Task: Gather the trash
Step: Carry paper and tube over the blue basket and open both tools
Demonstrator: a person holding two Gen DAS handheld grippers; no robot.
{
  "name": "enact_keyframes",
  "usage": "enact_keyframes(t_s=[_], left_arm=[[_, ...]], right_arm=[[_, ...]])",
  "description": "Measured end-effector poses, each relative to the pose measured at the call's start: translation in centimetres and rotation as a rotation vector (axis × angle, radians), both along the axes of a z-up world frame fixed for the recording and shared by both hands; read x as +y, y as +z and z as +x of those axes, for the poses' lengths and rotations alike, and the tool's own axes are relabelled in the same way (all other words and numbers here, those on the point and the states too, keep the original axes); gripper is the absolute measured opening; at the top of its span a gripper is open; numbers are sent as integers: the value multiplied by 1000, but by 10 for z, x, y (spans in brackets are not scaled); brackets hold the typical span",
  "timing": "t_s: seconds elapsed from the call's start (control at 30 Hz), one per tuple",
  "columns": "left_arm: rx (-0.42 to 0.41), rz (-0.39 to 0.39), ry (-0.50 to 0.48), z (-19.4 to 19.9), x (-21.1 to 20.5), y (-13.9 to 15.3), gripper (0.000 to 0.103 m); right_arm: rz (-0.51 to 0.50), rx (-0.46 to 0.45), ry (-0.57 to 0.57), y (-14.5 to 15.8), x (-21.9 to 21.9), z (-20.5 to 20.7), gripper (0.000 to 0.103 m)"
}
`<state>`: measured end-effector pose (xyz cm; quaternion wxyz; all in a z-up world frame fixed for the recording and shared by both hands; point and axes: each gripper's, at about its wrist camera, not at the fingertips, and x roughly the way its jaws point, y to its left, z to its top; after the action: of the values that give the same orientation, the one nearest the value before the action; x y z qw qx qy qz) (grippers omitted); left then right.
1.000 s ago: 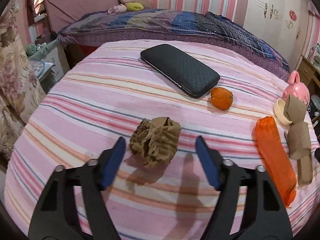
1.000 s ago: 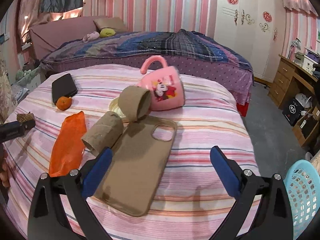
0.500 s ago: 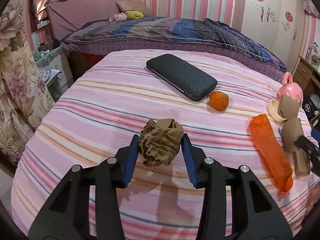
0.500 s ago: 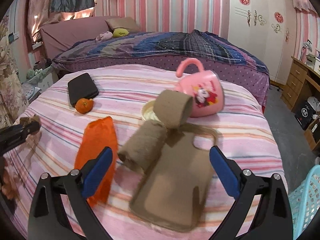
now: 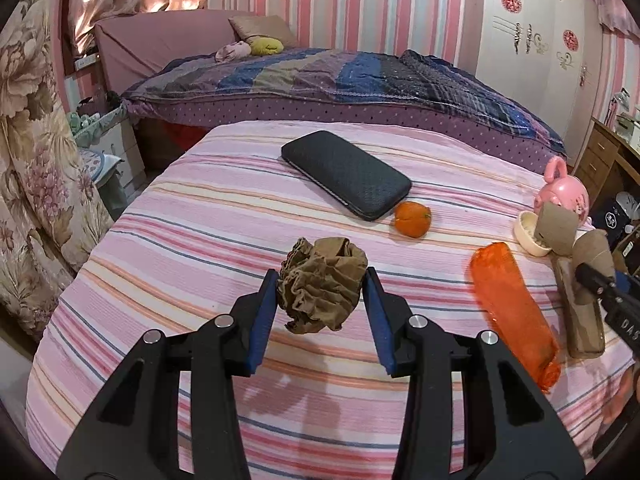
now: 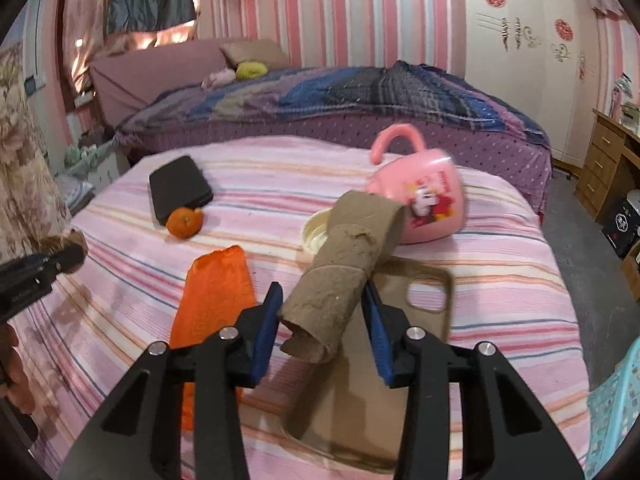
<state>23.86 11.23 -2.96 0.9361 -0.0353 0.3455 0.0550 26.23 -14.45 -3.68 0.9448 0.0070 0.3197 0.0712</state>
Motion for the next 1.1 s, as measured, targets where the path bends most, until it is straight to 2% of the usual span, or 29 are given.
enact_keyframes(t_s=[0.17,0.37,0.57,0.73,1.1], left_arm=[[-19,-9,-30,-13,-19,9,42],[-62,-60,-101,-34,-59,25,42],[-88,-30,-184,-53,-115,30,42],[-68,-56,-231,-72,-147,23,42],[-100,9,-321,-99,-214,20,42]], right_arm=[[7,-28,-27,9,-24,-25,41],[-24,-61,-56,22,-52,-55,41],[-22,-76,-101,25,-86,-85,41],[-21,-87,-148,27,-117,-109,41],[-35,-95,-254,27,-189,-139,41]])
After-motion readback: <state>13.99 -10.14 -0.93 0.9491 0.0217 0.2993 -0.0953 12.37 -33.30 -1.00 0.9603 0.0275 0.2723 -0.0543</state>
